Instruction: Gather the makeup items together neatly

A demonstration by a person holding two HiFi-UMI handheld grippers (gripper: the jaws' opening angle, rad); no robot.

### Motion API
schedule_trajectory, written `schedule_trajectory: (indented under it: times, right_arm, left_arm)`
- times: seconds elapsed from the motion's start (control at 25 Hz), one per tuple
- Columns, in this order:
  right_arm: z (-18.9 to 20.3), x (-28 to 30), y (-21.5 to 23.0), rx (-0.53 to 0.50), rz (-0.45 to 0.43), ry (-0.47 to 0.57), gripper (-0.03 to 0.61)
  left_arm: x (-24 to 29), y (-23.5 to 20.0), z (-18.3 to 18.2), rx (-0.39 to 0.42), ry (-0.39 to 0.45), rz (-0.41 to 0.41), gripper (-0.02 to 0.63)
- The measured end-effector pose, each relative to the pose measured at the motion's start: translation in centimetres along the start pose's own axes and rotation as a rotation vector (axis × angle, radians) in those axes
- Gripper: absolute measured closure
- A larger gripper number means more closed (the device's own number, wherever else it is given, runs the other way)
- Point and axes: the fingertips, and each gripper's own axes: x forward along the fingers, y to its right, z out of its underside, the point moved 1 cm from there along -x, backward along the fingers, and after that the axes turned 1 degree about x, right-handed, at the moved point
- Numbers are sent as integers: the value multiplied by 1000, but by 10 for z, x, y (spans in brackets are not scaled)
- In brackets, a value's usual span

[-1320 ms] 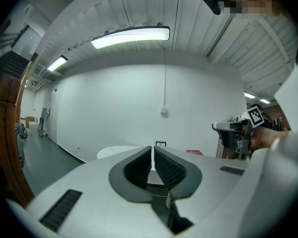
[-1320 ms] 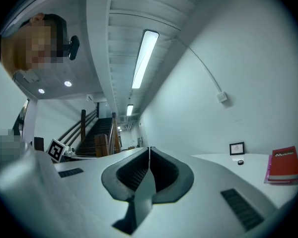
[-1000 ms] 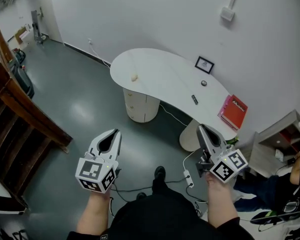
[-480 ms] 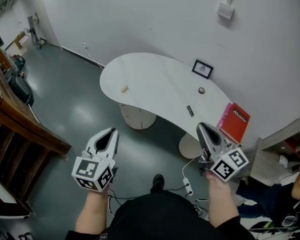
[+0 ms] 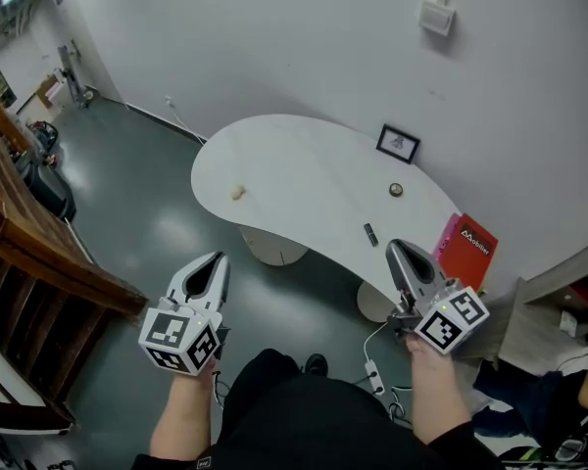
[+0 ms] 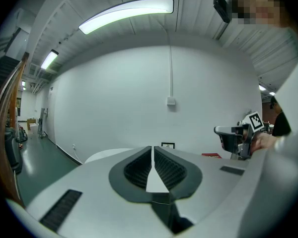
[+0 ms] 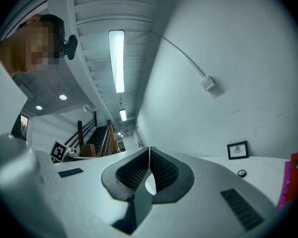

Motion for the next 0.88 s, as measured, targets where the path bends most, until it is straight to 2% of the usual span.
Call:
schedule_trajectory:
  times: [0.2,0.48,0.72,0.88]
  right_arm:
    - [0,9,20,-9,26,-13,543]
    - [2,42,45,-29,77,-52,542]
    - [7,100,64,-41,128,-76,542]
    - [10,156,70,-39,151,-84,541]
  left_arm:
    - [27,-4,-2,-6,15,22,588]
    - [77,-30,6,-55,18,70,588]
    - [128,-81,2,-55,24,110,588]
    - [164,-131,-3,-50,15,130,588]
